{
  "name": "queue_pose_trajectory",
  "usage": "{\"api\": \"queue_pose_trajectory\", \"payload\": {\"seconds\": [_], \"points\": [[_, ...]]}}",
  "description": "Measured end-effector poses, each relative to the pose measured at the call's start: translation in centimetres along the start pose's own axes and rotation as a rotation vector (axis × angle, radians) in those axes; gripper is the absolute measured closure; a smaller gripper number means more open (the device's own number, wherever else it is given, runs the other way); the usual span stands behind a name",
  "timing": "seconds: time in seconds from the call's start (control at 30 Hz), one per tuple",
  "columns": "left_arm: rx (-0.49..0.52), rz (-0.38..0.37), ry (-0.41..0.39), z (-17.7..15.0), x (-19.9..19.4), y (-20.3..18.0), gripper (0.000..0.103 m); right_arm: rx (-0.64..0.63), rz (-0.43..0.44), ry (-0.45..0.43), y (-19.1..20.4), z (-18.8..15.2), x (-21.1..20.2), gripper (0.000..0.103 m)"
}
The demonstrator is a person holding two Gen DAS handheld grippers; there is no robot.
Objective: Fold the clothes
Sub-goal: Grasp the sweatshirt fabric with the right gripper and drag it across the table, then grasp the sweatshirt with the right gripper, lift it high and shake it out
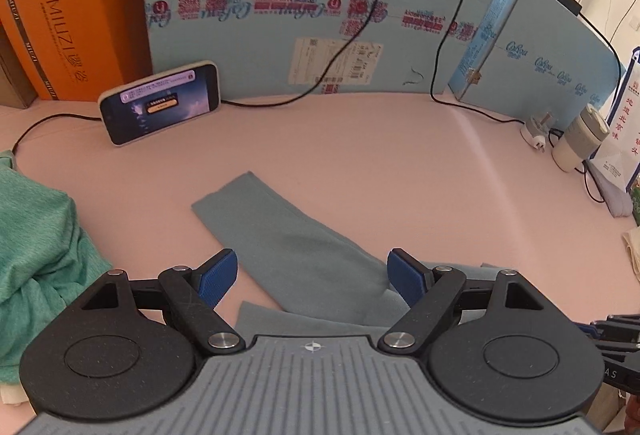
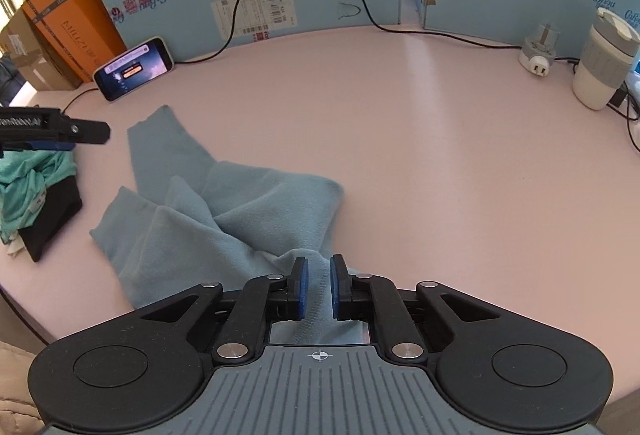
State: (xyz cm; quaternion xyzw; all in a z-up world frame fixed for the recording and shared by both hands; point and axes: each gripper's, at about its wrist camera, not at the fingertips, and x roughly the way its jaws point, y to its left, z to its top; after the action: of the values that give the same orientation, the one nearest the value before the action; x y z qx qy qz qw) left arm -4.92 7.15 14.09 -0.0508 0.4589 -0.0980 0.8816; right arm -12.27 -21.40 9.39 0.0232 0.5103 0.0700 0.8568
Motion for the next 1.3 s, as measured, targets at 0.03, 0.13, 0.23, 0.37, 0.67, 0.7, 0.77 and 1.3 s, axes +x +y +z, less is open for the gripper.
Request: {"api": "queue_pose_trajectory", "payload": {"seconds": [0.03,0.13,0.23,0.37,0.67,0.7,0.77,1.3], "points": [[0.002,0.003,-0.007,0.3,-0.3,0.2,0.022,0.024,0.0,0.015,-0.3,-0.1,0.2,0.092],[0.011,-0.013,-0.017,0.8,-1.0,0.4,0.022,0.089,0.01,0.042,-0.9,-0.7,0.4,0.088],[0.023,-0.053,-0.015,0.7,-1.5,0.1,0.022,0.113,-0.005,0.056,-1.0,-1.2,0.5,0.086],[0.078,-0.058,-0.019,0.1,-1.6,-0.4,0.022,0.083,-0.046,0.084,-0.4,-2.0,1.3,0.086],[0.238,0.03,0.031,-0.6,0.0,-1.5,0.022,0.23,-0.086,0.007,-3.2,-2.2,1.7,0.077],[0.25,0.031,0.034,-0.6,0.1,-1.6,0.022,0.236,-0.103,-0.004,-3.5,-2.0,1.5,0.077],[0.266,0.028,0.044,-0.7,0.6,-1.9,0.022,0.245,-0.121,-0.031,-3.8,-1.3,0.9,0.077],[0.38,0.003,0.114,-2.7,3.3,-3.9,0.022,0.173,-0.146,-0.113,-4.0,4.1,-1.0,0.065]]}}
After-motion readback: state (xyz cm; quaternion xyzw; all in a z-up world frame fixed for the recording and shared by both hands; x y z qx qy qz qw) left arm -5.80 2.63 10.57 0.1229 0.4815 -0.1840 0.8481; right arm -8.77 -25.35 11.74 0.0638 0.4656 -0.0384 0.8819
